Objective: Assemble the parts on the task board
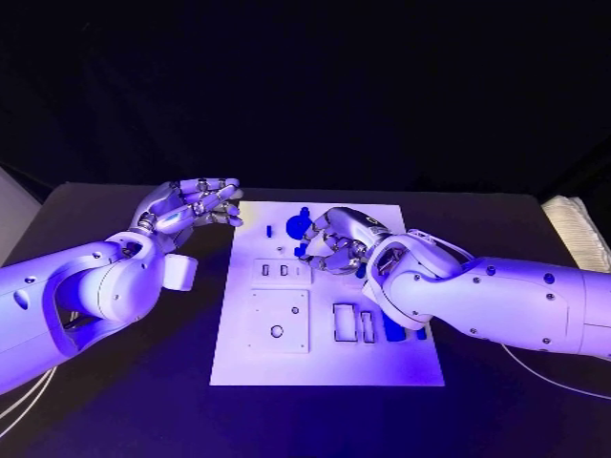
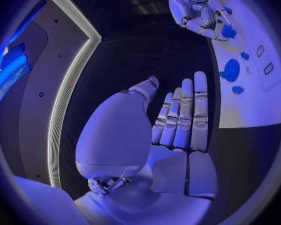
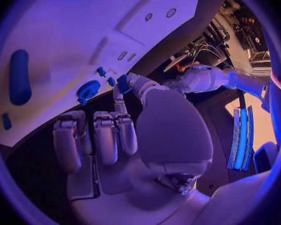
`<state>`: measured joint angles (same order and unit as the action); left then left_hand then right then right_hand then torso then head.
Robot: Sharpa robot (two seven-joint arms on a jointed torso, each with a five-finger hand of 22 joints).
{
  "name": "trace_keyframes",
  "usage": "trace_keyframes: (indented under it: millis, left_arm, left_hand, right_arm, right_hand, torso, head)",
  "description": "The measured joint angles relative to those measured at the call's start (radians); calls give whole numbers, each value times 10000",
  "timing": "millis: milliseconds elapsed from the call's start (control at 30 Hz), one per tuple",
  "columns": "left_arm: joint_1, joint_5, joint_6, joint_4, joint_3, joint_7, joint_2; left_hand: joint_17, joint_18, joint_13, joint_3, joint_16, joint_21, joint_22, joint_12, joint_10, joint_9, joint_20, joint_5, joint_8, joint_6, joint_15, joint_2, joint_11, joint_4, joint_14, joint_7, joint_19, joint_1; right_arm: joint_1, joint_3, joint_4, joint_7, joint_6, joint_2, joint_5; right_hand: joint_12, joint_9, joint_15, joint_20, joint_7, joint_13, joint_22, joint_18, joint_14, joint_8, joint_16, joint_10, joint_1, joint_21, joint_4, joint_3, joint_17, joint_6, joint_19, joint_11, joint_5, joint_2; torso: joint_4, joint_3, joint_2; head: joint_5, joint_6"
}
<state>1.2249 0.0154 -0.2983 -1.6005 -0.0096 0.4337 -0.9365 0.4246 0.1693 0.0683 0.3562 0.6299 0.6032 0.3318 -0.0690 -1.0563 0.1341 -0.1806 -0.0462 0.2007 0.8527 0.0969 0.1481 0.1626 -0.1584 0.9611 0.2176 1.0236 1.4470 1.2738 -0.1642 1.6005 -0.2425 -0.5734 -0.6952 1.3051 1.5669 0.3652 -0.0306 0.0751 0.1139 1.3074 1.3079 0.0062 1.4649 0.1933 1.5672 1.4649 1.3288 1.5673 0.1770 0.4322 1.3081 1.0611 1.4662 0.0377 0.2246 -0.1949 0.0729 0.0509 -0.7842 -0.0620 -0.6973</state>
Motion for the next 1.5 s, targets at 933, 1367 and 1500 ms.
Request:
trace_keyframes:
  millis: [933, 1367, 1500]
  left_arm:
    - [0, 0, 26, 2, -2, -19, 9]
    - [-1, 0, 52, 11, -2, -30, 6]
    - [-1, 0, 62, 16, -3, -37, 6]
  left_hand:
    - [0, 0, 0, 0, 0, -1, 8, 0, 0, 2, 0, 0, 0, 0, 0, 0, 0, 0, 0, 0, 1, 0]
    - [0, 0, 0, 0, 0, -1, 6, 0, 0, 2, 0, 0, 0, 0, 0, 0, 0, -1, 0, 0, 1, 0]
    - [0, 1, 0, 0, 0, -1, 6, 0, 0, 2, 0, 0, 0, 0, 0, 0, 0, 0, 0, 0, 0, 0]
  right_arm:
    - [-492, -99, -410, -590, 107, 706, 1408]
    - [-544, -111, -459, -666, 179, 689, 1702]
    - [-545, -112, -481, -697, 176, 689, 1814]
  right_hand:
    - [0, -11, 1, 0, 7, -1, -4, 1, 0, -53, 0, 0, 2, -7, 27, 27, -3, -9, 0, 0, -3, -2]
    - [0, -4, 1, 1, -8, 0, -5, 1, 1, -1, 0, 0, 2, -8, 27, 27, -4, -62, 0, 1, -6, -2]
    - [-1, -4, 2, 1, 2, -1, -6, 2, 1, -1, 0, 0, 2, -8, 27, 27, -5, -72, 0, 1, -6, -2]
  torso:
    - [-13, -18, -14]
    - [-17, -22, -13]
    - [-17, -23, -13]
  head:
    - [137, -226]
    - [146, -261]
    - [146, -262]
